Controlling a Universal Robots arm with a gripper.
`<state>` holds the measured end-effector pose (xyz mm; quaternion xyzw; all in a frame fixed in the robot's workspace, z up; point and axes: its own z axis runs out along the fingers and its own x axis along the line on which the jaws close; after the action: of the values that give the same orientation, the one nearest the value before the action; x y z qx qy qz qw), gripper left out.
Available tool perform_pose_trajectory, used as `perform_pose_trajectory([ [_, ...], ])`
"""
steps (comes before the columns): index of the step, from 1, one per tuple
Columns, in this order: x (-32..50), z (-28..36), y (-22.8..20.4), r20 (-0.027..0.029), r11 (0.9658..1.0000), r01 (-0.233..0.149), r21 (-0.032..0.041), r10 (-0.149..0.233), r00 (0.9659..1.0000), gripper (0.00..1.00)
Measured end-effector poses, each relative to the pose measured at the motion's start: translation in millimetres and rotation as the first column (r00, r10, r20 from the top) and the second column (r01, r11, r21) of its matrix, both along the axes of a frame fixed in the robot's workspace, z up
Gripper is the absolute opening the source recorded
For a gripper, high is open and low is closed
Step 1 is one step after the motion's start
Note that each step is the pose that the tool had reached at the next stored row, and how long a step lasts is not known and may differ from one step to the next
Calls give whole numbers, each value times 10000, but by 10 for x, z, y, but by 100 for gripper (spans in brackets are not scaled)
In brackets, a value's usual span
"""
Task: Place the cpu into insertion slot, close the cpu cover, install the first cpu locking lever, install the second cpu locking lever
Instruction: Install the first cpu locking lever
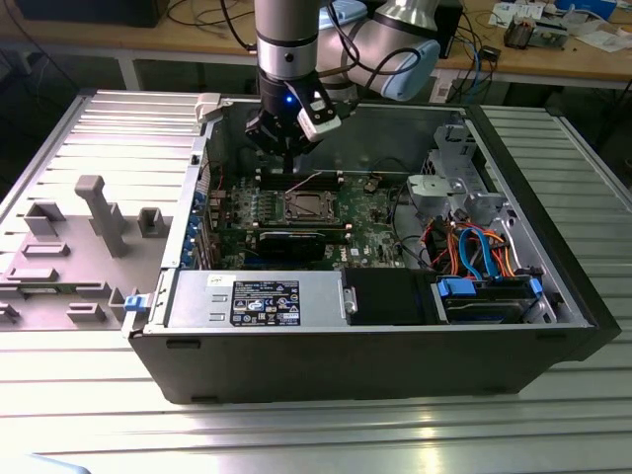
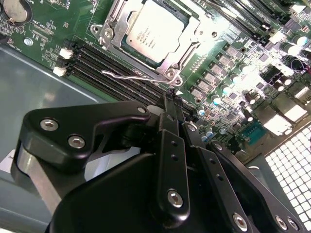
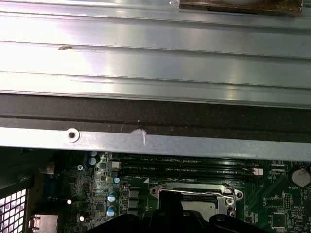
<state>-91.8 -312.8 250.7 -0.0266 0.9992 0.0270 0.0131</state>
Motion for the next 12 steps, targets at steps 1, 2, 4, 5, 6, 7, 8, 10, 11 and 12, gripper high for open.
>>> perform_pose_trajectory([
  [1, 0, 0, 0, 0, 10000, 0, -1, 0, 10000, 11],
  [2, 0, 0, 0, 0, 10000, 1, -1, -1, 10000, 11],
  [4, 1, -5, 0, 1, 10000, 0, 1, 0, 10000, 11],
  [5, 2, -14, 0, 2, 10000, 0, 3, 0, 10000, 11],
  [6, 5, -26, 0, -1, 10000, -2, 0, 2, 10000, 11],
  [7, 8, -40, 0, 0, 10000, -1, 1, 1, 10000, 11],
  [8, 16, -56, 0, 0, 10000, 3, 8, -3, 10000, 11],
  [10, 49, -88, 0, -1, 10000, 16, 21, -16, 10000, 11],
  [11, 56, -93, 0, -1, 10000, 16, 19, -16, 10000, 11],
  [12, 63, -100, 2, 0, 10000, 4, 20, -4, 10000, 11],
])
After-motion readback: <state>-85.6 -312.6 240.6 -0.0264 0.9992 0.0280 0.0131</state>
